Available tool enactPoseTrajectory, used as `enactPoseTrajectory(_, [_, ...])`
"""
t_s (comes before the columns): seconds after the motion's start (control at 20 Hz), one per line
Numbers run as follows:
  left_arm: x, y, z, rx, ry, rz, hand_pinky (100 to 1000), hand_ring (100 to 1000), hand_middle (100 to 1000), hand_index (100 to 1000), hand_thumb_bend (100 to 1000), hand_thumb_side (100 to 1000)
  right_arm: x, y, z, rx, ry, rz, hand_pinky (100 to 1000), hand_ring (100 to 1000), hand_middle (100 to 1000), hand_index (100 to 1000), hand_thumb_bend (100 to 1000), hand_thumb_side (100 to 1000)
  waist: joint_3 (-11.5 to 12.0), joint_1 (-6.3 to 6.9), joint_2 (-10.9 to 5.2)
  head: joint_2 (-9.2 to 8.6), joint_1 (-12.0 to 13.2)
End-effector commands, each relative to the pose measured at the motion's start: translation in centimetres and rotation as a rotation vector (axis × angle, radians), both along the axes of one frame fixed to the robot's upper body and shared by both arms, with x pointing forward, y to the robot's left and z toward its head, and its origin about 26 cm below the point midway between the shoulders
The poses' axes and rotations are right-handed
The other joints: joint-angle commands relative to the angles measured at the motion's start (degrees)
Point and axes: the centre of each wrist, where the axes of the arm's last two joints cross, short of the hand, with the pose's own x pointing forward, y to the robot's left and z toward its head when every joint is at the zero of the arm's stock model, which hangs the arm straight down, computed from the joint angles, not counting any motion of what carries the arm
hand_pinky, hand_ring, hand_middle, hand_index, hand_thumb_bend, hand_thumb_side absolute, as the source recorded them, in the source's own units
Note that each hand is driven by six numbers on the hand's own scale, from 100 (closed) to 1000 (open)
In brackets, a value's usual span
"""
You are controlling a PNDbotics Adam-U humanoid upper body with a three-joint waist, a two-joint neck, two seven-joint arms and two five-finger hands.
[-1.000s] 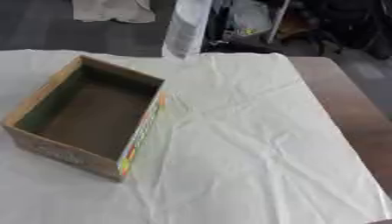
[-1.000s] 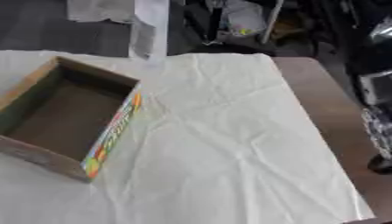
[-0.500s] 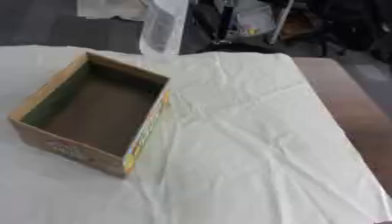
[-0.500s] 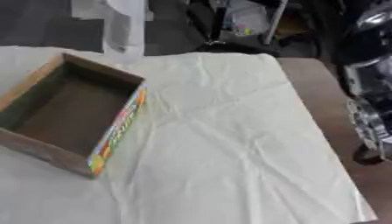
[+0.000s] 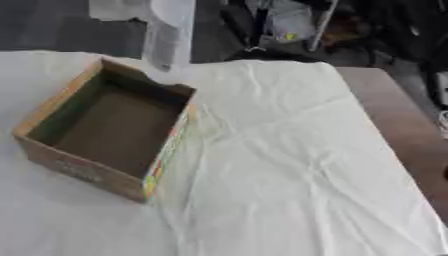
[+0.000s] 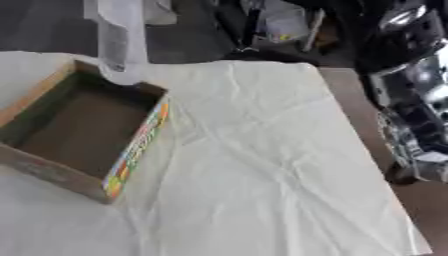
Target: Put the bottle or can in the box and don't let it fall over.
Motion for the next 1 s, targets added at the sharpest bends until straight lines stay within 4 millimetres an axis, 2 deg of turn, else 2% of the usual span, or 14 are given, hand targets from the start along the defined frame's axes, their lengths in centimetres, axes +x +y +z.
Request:
enactPoseTrajectory(0.05, [-0.2, -0.1, 1.2, 0.034, -0.024, -0.009, 702, 822, 831, 797, 392, 800, -0.6, 0.4, 1.1, -0.002, -0.025, -0.008, 476, 284, 345, 440, 100, 100, 0.2, 0.44, -1.36, -0.73, -0.4])
enactPoseTrajectory(0.3, [0.0, -0.4, 1.3, 0.031, -0.026, -0.024, 701, 818, 828, 796, 391, 802, 0.2, 1.3, 0.1, -0.018, -0.024, -0.028, 479, 286, 347, 443, 100, 100, 0.8, 0.54, -0.98, -1.22, -0.8])
enactPoseTrajectory(0.65, [0.1, -0.7, 1.3, 0.026, -0.025, -0.034, 698, 813, 824, 795, 387, 807, 2.1, 1.6, -1.5, -0.038, -0.019, -0.084, 477, 286, 348, 443, 100, 100, 2.1, 0.62, 0.08, -2.04, -1.4])
enactPoseTrajectory(1.0, [0.2, -0.9, 1.4, 0.02, -0.03, -0.042, 697, 810, 821, 792, 386, 808, 2.9, 2.5, -2.6, -0.062, 0.017, -0.079, 472, 287, 349, 443, 100, 100, 2.8, 0.71, 1.0, -2.33, -1.7])
